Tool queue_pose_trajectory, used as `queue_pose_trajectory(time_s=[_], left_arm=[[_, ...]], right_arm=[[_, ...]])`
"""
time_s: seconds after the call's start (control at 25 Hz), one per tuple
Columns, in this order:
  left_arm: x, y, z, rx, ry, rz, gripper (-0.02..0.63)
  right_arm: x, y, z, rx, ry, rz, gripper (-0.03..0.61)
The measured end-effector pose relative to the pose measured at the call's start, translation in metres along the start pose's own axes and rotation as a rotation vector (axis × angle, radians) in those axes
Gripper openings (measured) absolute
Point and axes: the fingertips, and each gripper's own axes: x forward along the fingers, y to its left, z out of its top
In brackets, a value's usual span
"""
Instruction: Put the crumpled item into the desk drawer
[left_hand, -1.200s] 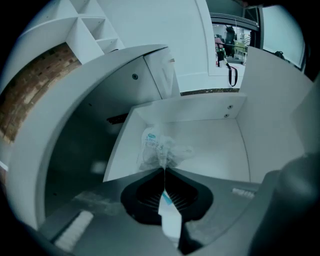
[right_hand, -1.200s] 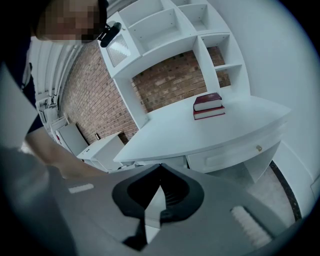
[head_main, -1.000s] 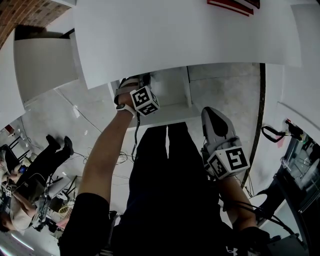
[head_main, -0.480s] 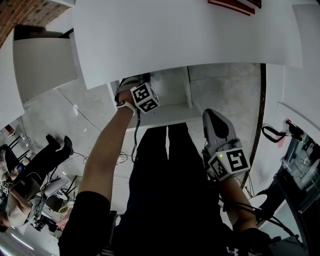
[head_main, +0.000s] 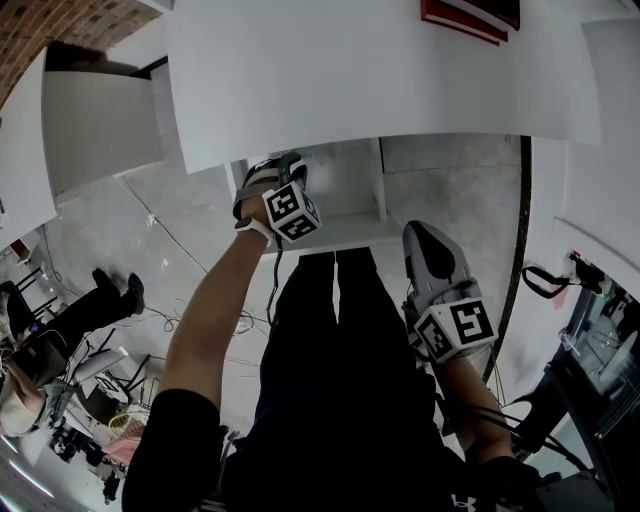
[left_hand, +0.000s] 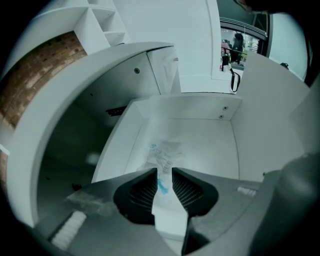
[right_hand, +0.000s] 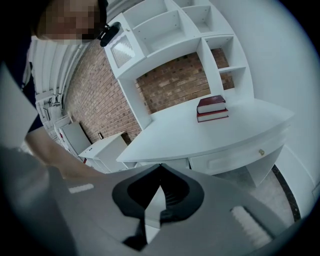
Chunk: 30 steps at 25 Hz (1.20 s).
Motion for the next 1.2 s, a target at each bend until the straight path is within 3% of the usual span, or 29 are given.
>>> queue_pose_trajectory(time_s=[0.2,0.44,0.76,0.96,1.2], left_arm=[[-0.04,0.0,0.006,-0.012,-0.056,0.042,0.101],[-0.113,0.024,0.03,-0.074,-0.193,0.136,0.101],[-0.259,0.062,0.061,-0.3,-0.453,0.278,0.1],[-0.335,0.071,0.063,-0.485,-0.577,0.327,0.1],[-0.4,0.076,0.06,-0.583,-0.674,0.381,0.086]], right_arm=[[-0.01,0.015,0.007,-0.028,-0.017,0.021,0.003],[-0.015,0.036,0.025,-0.076,-0.069,0.053,0.003],[-0.031,0.06,0.064,-0.131,-0.152,0.064,0.003],[-0.042,0.079,0.09,-0.165,-0.2,0.082,0.003],[-0.052,0.097,0.119,-0.195,-0.246,0.099,0.002]])
